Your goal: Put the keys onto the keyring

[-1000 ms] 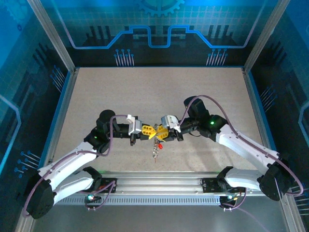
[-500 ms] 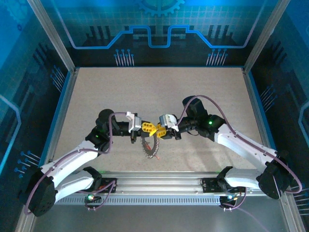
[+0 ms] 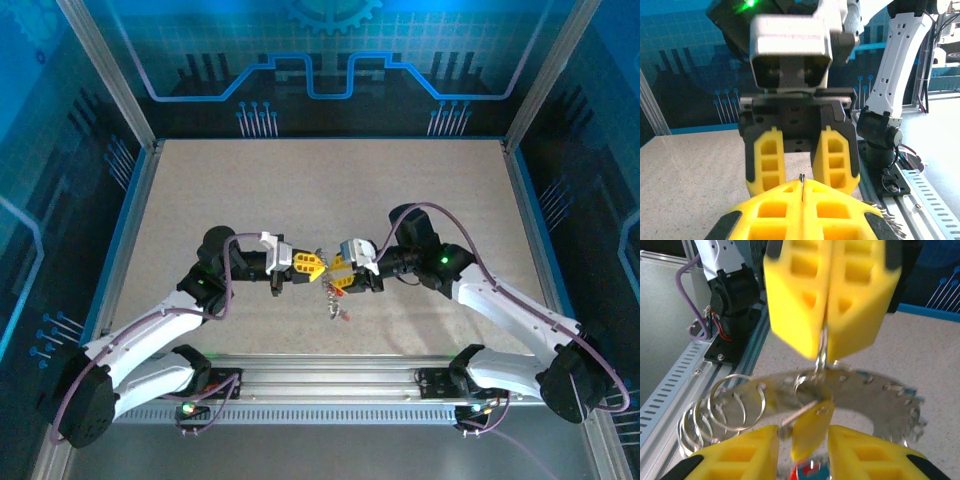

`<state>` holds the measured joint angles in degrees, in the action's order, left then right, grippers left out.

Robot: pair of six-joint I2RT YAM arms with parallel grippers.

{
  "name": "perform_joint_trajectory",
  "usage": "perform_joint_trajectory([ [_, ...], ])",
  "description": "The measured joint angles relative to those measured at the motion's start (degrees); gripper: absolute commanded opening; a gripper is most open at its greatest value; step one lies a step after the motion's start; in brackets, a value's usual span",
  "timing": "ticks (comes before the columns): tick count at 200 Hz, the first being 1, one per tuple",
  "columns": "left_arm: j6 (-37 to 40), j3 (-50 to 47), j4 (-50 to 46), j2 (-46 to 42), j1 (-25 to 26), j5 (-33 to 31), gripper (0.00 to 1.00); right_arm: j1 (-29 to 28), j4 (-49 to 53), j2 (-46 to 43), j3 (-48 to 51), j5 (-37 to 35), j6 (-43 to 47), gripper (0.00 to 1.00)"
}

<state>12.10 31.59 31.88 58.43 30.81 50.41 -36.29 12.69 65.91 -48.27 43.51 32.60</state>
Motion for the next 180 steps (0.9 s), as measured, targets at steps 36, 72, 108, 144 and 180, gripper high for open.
perform_joint_trajectory([
  [36,0.0,0.0,0.0,0.0,0.0,0.0,0.0,-0.1,-2.7,0.0,2.4,-1.1,-2.0,0.31],
  [72,0.0,0.0,0.0,0.0,0.0,0.0,0.0,-1.4,-9.8,0.0,5.1,-3.0,-4.9,0.3],
  [108,0.0,0.0,0.2,0.0,0.0,0.0,0.0,-2.3,-14.7,-0.1,7.2,-5.2,-7.1,0.27],
  [144,0.0,0.0,0.2,0.0,0.0,-0.2,0.0,-2.3,-17.5,-2.1,8.9,-8.1,-8.2,0.27],
  [180,0.0,0.0,0.2,0.0,0.0,-0.2,0.0,-2.4,-19.9,-3.1,9.7,-9.6,-9.5,0.27],
])
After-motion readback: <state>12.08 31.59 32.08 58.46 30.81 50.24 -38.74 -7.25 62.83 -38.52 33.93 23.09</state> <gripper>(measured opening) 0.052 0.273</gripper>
